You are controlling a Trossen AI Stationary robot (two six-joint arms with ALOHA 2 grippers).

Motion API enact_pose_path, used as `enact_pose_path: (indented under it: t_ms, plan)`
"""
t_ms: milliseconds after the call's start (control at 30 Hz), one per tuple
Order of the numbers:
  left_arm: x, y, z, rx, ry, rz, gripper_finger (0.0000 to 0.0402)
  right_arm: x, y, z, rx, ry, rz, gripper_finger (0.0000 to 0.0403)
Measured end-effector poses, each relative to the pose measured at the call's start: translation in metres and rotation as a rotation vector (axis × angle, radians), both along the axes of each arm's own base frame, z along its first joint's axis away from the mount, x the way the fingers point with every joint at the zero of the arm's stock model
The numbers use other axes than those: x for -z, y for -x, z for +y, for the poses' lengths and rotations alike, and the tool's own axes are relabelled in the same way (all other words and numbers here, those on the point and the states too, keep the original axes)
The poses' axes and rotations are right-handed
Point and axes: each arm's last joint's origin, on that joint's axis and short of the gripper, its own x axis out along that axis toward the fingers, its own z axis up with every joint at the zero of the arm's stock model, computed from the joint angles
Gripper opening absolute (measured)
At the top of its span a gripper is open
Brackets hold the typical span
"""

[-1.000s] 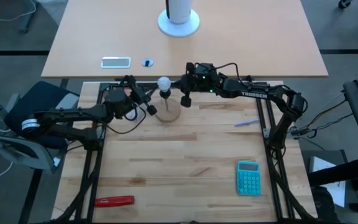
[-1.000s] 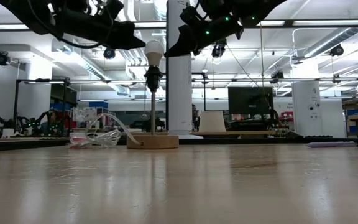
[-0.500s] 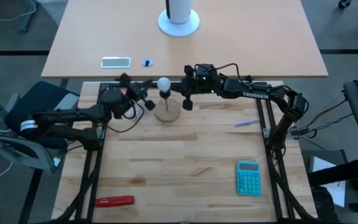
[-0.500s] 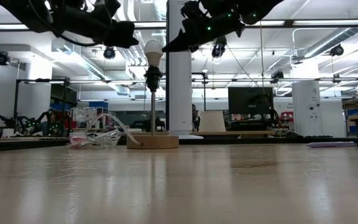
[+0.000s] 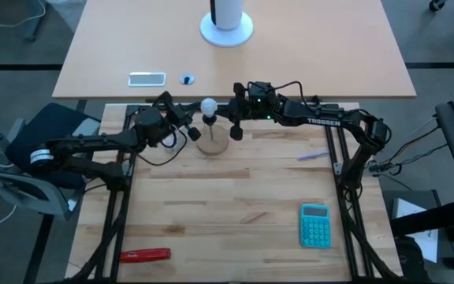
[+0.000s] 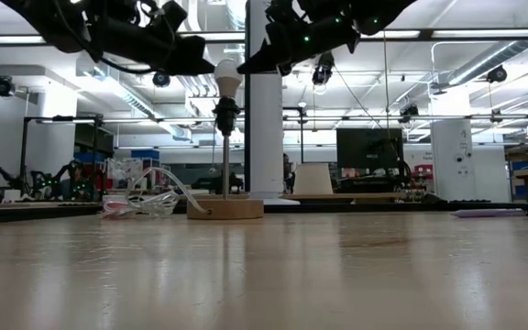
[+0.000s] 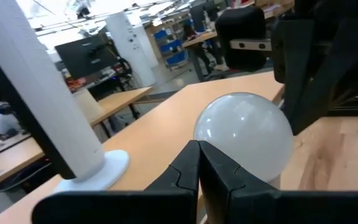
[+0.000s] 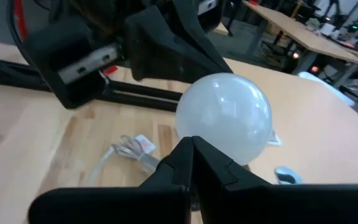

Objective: Screw lightbulb
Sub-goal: Remove the lightbulb from the wooden table lamp

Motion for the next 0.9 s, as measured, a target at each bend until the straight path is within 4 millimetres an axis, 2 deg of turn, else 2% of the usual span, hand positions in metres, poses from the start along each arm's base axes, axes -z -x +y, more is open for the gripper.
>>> enact_pose_path:
  t_ms: [200, 367, 500, 667, 900]
  plan:
    - [-0.004, 0.004, -0.006, 0.059, 0.059, 0.005, 0.0, 0.001, 0.003, -0.003, 0.068, 0.016, 0.028, 0.0002]
    - [-0.01, 0.015, -0.018, 0.197, 0.092, 0.012, 0.0, 0.004, 0.005, -0.008, 0.112, 0.017, 0.058, 0.0002]
    - [-0.017, 0.026, -0.019, 0.141, 0.082, -0.01, 0.0, 0.004, 0.007, -0.006, 0.087, 0.019, 0.078, 0.0002]
    - [-0.017, 0.029, -0.016, 0.024, 0.049, -0.003, 0.0, 0.002, 0.006, -0.002, -0.015, 0.022, 0.062, 0.0002]
    - [-0.007, 0.013, -0.005, -0.009, 0.038, -0.007, 0.0, 0.0, 0.001, 0.001, -0.029, 0.015, 0.007, 0.0002]
